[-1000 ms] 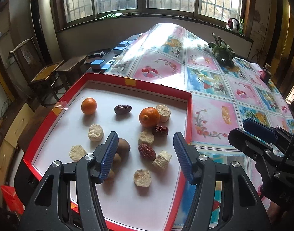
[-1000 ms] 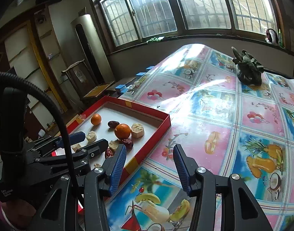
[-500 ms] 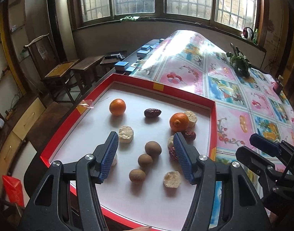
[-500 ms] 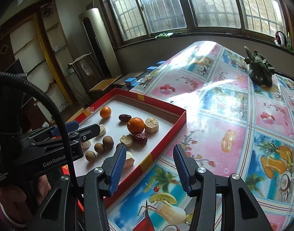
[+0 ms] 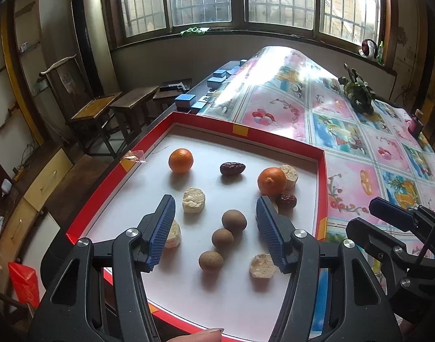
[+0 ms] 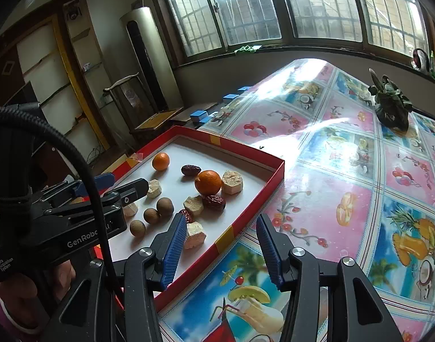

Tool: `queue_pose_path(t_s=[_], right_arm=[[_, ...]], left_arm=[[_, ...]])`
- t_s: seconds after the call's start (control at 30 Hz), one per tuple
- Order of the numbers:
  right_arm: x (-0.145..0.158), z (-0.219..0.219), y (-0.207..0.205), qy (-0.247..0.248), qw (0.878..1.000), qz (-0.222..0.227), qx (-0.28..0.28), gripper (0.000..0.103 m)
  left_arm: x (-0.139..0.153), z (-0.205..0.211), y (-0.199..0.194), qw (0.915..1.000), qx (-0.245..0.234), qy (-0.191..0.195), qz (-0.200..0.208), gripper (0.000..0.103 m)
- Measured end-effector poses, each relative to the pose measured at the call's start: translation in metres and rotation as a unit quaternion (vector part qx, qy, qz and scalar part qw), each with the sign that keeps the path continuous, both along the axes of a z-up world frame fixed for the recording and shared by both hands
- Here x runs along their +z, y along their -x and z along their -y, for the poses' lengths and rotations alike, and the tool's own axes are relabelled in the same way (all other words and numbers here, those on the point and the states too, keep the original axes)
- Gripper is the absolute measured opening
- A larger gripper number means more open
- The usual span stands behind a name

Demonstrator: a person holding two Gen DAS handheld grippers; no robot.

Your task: Organize fruits

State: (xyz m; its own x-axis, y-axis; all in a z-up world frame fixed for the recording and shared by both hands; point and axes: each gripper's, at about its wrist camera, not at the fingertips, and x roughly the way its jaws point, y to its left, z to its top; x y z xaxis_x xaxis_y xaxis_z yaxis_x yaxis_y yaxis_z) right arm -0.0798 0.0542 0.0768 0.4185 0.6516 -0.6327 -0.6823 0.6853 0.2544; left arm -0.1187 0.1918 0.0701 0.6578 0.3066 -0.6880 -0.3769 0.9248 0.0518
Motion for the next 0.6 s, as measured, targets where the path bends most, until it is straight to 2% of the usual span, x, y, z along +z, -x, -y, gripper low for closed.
queue_pose_path(t_s=[0.6], right_arm=[[-0.001, 0.012, -0.004, -0.008, 1.0, -0.004, -0.009, 0.049]], left_arm=[[-0.001, 0.01, -0.006, 1.0, -0.005, -0.002, -0.008, 0.06]])
